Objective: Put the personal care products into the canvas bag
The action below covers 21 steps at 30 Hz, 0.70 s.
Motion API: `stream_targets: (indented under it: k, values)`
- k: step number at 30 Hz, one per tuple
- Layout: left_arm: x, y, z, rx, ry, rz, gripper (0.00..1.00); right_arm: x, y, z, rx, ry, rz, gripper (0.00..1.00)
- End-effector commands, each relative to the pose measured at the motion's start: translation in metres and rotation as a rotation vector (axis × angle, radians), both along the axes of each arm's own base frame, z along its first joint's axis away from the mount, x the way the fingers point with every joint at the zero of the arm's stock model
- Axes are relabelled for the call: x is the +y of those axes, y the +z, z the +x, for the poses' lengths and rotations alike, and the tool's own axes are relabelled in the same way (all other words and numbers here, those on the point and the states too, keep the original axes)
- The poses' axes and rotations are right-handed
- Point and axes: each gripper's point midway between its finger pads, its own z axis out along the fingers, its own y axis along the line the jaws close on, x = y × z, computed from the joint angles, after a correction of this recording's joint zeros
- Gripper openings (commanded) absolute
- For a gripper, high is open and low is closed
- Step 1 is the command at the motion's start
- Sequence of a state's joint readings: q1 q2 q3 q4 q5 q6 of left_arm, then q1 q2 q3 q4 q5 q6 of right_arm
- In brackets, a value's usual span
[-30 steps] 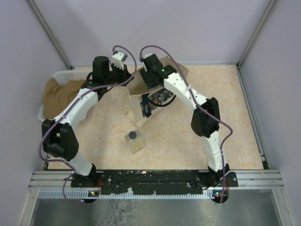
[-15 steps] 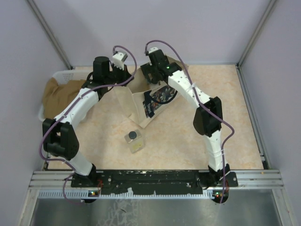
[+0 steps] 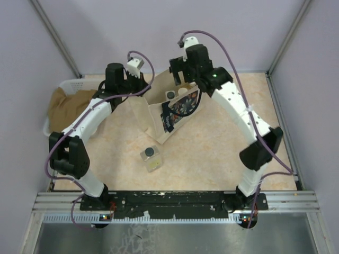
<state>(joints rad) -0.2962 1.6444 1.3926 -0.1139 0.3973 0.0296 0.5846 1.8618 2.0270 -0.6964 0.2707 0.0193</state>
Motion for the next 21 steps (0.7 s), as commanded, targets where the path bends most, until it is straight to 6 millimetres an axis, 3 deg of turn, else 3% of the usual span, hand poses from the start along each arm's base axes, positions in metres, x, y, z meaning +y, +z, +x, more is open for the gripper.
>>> stream_targets:
  k: [1, 3, 6, 11, 15, 21]
  values:
    - [0.000, 0.023, 0.011, -0.057, 0.007, -0.022, 0.00, -0.024, 0.072, -0.034, -0.127, -0.011, 0.121, 0.99]
    - [0.001, 0.021, 0.014, -0.058, 0.017, -0.011, 0.00, -0.028, 0.084, -0.055, -0.138, 0.013, 0.156, 0.99]
    - [0.004, 0.017, 0.019, -0.055, 0.034, 0.005, 0.00, -0.025, 0.083, -0.081, -0.125, 0.038, 0.170, 0.99]
    - [0.002, 0.017, 0.023, -0.046, 0.035, 0.007, 0.00, 0.003, 0.074, -0.136, -0.105, 0.143, 0.136, 0.99]
    - [0.003, 0.019, 0.026, -0.040, 0.036, 0.013, 0.00, 0.031, 0.050, -0.176, -0.057, 0.233, 0.113, 0.99]
    - [0.002, 0.024, 0.025, -0.042, 0.029, 0.008, 0.00, 0.060, 0.007, -0.219, 0.030, 0.322, 0.102, 0.99]
